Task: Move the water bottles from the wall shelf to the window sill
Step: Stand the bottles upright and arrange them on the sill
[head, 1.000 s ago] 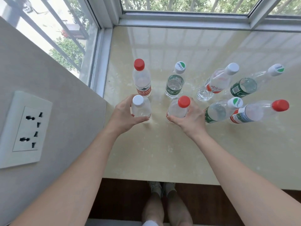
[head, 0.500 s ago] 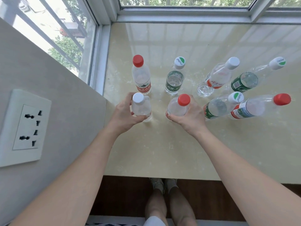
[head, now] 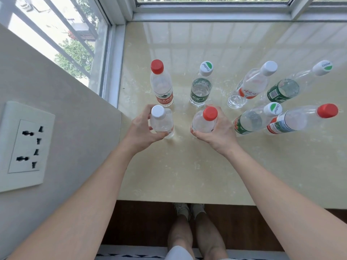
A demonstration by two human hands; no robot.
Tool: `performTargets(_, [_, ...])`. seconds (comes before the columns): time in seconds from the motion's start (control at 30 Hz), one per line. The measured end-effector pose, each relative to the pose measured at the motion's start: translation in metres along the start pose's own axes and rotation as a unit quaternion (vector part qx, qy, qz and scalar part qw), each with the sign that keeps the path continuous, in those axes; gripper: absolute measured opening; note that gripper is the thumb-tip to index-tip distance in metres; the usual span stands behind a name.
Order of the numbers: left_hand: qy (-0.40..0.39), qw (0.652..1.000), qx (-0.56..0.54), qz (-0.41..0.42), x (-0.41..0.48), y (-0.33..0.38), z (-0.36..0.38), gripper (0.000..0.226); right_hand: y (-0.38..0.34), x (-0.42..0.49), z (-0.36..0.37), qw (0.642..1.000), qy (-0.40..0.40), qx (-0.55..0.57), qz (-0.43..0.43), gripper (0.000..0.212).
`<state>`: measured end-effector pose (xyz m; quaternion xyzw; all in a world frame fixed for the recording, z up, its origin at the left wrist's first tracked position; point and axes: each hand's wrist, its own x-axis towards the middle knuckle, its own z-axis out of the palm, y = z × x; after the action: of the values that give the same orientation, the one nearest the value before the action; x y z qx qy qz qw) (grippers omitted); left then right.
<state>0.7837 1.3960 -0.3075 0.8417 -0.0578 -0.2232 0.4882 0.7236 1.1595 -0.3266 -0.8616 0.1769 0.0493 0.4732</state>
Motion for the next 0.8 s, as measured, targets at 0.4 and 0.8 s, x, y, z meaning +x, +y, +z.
performTargets(0.4, [-0.027, 0.998, 0.048, -0.028, -0.015, 0.008, -0.027, 0.104, -0.022, -0.025, -0.038, 0.998, -0.041, 0.037, 0.015, 0.115])
performTargets(0.8, [0.084, 0.981, 0.169, -0.04, 0.014, 0.039, -0.065, 0.058, -0.09, 0.006, -0.093, 0.996, 0.051, 0.068, 0.008, 0.054])
